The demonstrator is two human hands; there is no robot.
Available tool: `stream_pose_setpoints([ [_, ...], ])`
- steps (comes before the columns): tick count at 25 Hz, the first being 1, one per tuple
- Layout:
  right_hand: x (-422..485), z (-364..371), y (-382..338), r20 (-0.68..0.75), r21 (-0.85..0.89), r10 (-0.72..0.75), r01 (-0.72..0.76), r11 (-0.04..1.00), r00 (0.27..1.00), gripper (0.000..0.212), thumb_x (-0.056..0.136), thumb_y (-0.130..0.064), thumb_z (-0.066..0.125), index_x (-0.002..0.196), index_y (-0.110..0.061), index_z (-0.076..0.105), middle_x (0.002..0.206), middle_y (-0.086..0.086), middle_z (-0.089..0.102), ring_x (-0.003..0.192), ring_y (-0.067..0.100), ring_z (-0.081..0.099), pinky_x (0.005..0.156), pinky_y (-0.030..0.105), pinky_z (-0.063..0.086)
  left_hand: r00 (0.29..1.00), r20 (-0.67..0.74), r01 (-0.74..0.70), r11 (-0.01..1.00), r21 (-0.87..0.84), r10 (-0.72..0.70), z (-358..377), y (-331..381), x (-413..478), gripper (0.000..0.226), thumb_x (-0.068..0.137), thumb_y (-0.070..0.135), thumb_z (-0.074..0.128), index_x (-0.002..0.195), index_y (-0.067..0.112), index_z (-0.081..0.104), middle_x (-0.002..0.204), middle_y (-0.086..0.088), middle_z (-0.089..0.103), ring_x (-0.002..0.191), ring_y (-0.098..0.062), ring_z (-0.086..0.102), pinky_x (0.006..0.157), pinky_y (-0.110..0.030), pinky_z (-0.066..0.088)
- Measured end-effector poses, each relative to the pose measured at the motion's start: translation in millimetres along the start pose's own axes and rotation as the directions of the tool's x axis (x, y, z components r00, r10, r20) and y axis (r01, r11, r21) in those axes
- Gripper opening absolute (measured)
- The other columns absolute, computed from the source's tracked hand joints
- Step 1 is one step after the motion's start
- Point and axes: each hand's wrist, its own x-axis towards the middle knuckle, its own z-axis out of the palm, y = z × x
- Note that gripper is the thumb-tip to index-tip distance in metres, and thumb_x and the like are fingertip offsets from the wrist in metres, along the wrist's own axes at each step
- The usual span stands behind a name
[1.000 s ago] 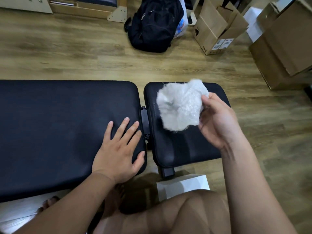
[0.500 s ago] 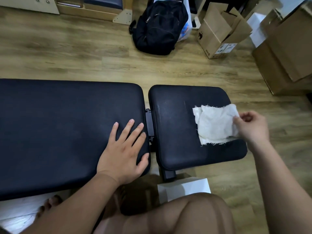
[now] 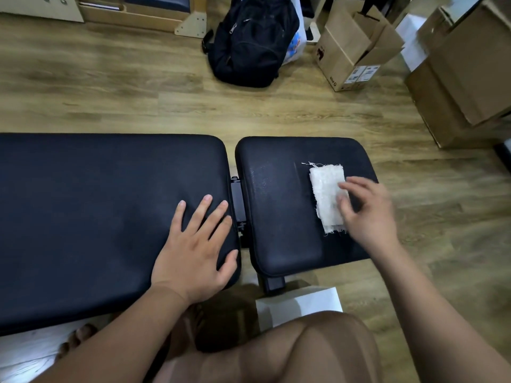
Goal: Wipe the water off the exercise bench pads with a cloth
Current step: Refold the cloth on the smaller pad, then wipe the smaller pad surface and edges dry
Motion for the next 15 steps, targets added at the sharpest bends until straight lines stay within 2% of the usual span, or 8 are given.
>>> stream_pose_setpoints([
  [3, -21.6, 30.7, -5.3, 0.149, -0.257, -0.05, 0.087, 0.962, 0.988, 0.032, 0.094, -0.03, 0.047, 0.12, -0.023, 0.065, 0.133, 0.004, 0.058, 0.119, 0.028, 0.051, 0.099, 0.042, 0.043, 1.0, 0.003, 0.001, 1.0, 0.0, -0.001, -1.1, 1.1, 0.3, 0.064, 0.089, 0.051, 0.042, 0.137, 0.011, 0.056, 0.155, -0.007, 0.04, 0.148, -0.031, 0.026, 0.116, -0.062, 0.02],
  [5, -8.8, 27.2, 10.6, 0.199, -0.409, -0.044, 0.124, 0.904, 0.979, 0.038, 0.096, -0.031, 0.04, 0.128, -0.028, 0.058, 0.14, -0.001, 0.053, 0.129, 0.023, 0.048, 0.11, 0.05, 0.027, 1.0, 0.004, 0.005, 1.0, 0.002, -0.005, -1.7, 0.4, 0.1, 0.064, 0.089, 0.051, 0.042, 0.137, 0.011, 0.056, 0.155, -0.007, 0.041, 0.148, -0.03, 0.027, 0.116, -0.062, 0.021],
  [7, 18.5, 13.0, 37.9, 0.209, -0.517, 0.136, -0.008, 0.856, 0.968, 0.039, 0.096, -0.023, 0.038, 0.132, -0.028, 0.053, 0.145, -0.002, 0.048, 0.135, 0.019, 0.042, 0.116, 0.051, 0.012, 1.0, 0.001, 0.004, 1.0, 0.001, -0.004, -2.2, 0.9, -0.3, 0.064, 0.089, 0.051, 0.042, 0.137, 0.011, 0.056, 0.154, -0.007, 0.041, 0.148, -0.03, 0.027, 0.116, -0.062, 0.021],
  [8, 32.5, 6.1, 46.8, 0.217, -0.541, 0.243, -0.091, 0.836, 0.945, 0.037, 0.095, -0.018, 0.038, 0.128, -0.024, 0.055, 0.143, 0.002, 0.049, 0.133, 0.024, 0.044, 0.116, 0.05, 0.017, 1.0, -0.001, 0.004, 1.0, -0.004, -0.004, -2.3, 1.0, -0.1, 0.064, 0.089, 0.051, 0.042, 0.137, 0.011, 0.056, 0.154, -0.007, 0.041, 0.148, -0.03, 0.027, 0.116, -0.062, 0.021],
  [10, 45.5, 6.0, 39.5, 0.187, -0.416, 0.347, -0.246, 0.875, 0.919, 0.027, 0.095, -0.016, 0.04, 0.114, -0.014, 0.06, 0.134, 0.013, 0.055, 0.116, 0.037, 0.054, 0.102, 0.047, 0.039, 1.0, -0.002, 0.003, 1.0, -0.006, -0.003, -1.5, 0.6, 0.8, 0.064, 0.089, 0.051, 0.043, 0.137, 0.011, 0.056, 0.154, -0.007, 0.041, 0.148, -0.03, 0.027, 0.116, -0.062, 0.02],
  [12, 34.6, 20.0, 4.6, 0.148, -0.324, 0.318, -0.258, 0.91, 0.936, 0.025, 0.095, -0.024, 0.042, 0.111, -0.013, 0.058, 0.136, 0.014, 0.052, 0.104, 0.043, 0.056, 0.088, 0.045, 0.048, 1.0, 0.001, 0.001, 1.0, -0.012, -0.001, -1.4, 1.1, 0.5, 0.064, 0.089, 0.051, 0.043, 0.137, 0.01, 0.057, 0.154, -0.007, 0.041, 0.148, -0.031, 0.027, 0.116, -0.062, 0.02],
  [13, 24.8, 30.5, -16.3, 0.15, -0.308, 0.29, -0.234, 0.922, 0.945, 0.027, 0.095, -0.025, 0.043, 0.115, -0.015, 0.057, 0.14, 0.013, 0.049, 0.107, 0.042, 0.055, 0.088, 0.044, 0.048, 1.0, 0.006, 0.0, 1.0, -0.011, 0.0, -2.1, 1.0, 0.5, 0.065, 0.088, 0.051, 0.042, 0.136, 0.01, 0.057, 0.154, -0.007, 0.041, 0.148, -0.031, 0.027, 0.116, -0.063, 0.021],
  [15, 6.1, 55.3, -65.1, 0.169, -0.217, 0.197, -0.159, 0.963, 0.966, 0.037, 0.092, -0.017, 0.045, 0.127, -0.015, 0.056, 0.147, 0.013, 0.042, 0.123, 0.039, 0.047, 0.099, 0.04, 0.043, 1.0, 0.024, -0.005, 1.0, 0.006, 0.004, -2.6, 0.5, 0.3, 0.065, 0.089, 0.051, 0.041, 0.137, 0.01, 0.057, 0.154, -0.007, 0.041, 0.148, -0.031, 0.027, 0.115, -0.063, 0.021],
])
